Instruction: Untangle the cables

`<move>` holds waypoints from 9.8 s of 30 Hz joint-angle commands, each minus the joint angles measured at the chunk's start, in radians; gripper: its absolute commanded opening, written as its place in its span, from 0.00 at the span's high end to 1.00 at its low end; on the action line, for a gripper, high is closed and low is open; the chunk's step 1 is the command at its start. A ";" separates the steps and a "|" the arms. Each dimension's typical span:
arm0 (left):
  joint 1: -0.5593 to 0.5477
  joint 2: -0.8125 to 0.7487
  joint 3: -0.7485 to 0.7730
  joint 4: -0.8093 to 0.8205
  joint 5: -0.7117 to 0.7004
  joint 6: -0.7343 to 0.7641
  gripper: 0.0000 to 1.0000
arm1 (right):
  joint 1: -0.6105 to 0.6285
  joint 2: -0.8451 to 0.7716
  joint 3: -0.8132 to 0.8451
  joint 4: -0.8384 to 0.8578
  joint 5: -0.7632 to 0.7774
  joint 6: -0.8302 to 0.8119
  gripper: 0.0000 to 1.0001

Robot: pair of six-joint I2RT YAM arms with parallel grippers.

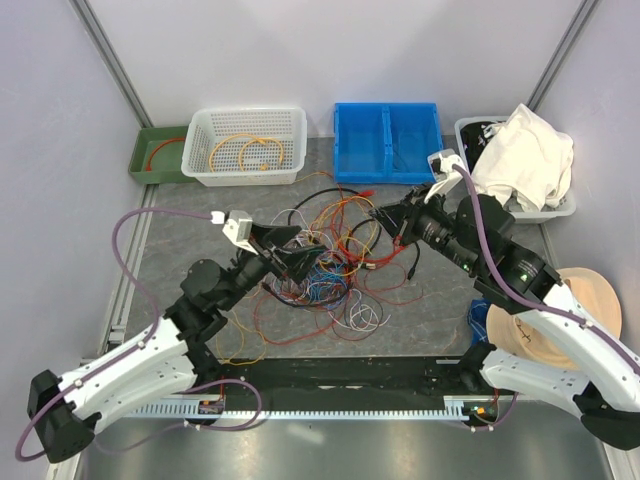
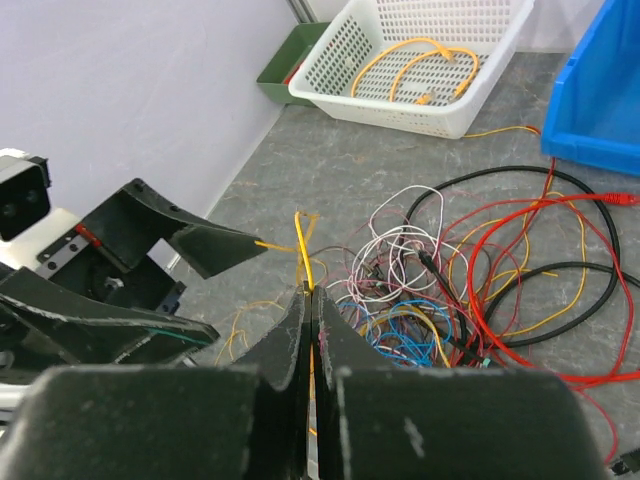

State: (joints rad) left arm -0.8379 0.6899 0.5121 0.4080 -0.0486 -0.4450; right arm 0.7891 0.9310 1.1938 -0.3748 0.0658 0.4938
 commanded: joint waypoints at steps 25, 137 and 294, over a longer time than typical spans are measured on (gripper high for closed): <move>0.000 0.379 0.343 0.028 0.074 0.138 0.98 | 0.001 -0.116 -0.016 -0.050 -0.015 -0.015 0.72; 0.246 -0.074 -0.149 0.521 0.274 -0.061 0.01 | 0.088 0.166 0.320 -0.138 0.022 -0.003 1.00; 0.574 0.028 0.256 -0.690 0.248 -0.195 0.98 | -0.611 1.316 1.110 0.330 0.163 -0.043 0.99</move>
State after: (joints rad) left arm -0.2657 0.6880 0.7849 -0.3485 0.1654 -0.6144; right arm 0.1825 2.1723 2.2543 -0.0807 0.2832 0.4404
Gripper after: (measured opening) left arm 0.033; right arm 0.010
